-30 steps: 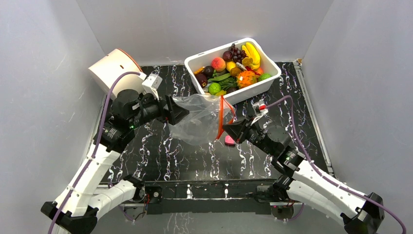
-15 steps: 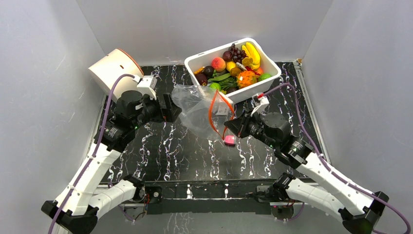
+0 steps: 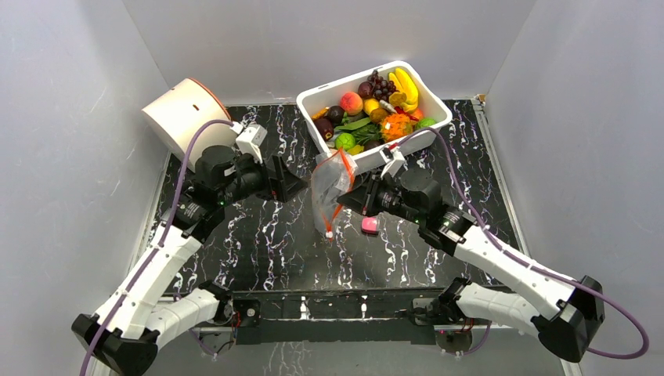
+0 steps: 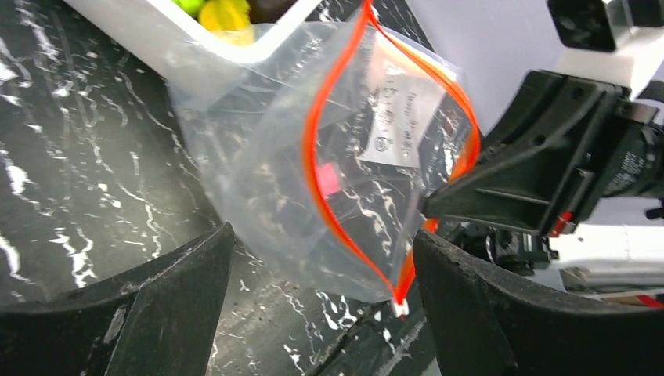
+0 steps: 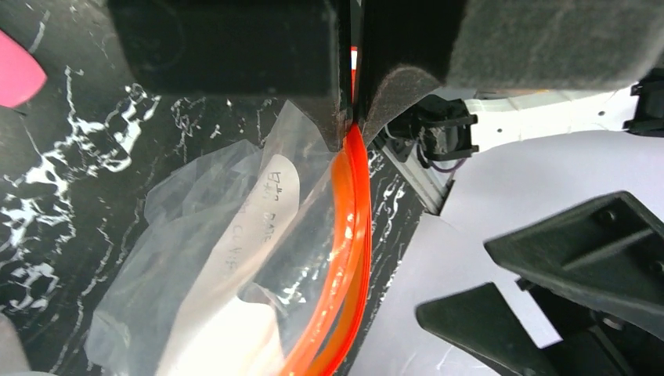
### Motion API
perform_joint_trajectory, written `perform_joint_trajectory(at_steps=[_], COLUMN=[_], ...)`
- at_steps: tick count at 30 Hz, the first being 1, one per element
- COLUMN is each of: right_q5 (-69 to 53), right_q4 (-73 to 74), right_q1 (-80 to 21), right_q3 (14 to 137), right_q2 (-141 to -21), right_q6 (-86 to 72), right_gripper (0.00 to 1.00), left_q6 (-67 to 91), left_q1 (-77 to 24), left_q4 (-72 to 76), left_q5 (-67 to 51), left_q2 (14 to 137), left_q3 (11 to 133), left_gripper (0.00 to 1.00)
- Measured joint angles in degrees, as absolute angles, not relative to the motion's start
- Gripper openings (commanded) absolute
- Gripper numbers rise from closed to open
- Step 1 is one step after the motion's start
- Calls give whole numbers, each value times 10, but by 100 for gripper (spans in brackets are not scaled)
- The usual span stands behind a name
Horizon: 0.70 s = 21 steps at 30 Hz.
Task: Place the food in the zip-top bag and seal the zipper
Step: Open the zipper of the food storage bag.
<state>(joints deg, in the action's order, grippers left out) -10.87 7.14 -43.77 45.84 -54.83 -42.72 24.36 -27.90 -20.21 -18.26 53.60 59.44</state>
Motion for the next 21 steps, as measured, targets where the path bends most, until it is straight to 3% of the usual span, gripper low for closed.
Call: perform_joint_trajectory(at_steps=[6, 11, 17, 21], right_q5=[-126, -139, -144, -146], right_q4=[7, -29, -49, -55], right_q1=[-438, -439, -442, -445], right_q3=[452, 451, 437, 427], right_q2=[-579, -597, -600, -601], right_q6=[-460, -478, -493, -497], right_gripper=[0, 0, 0, 0], left_q6=[254, 255, 246, 237], left_q1=[-279, -279, -279, -279], left_q4=[-174, -164, -160, -157], left_q5=[-224, -225, -218, -211], left_q2=[564, 594, 618, 620], left_q3=[580, 572, 572, 572], left_gripper=[78, 65, 44, 18])
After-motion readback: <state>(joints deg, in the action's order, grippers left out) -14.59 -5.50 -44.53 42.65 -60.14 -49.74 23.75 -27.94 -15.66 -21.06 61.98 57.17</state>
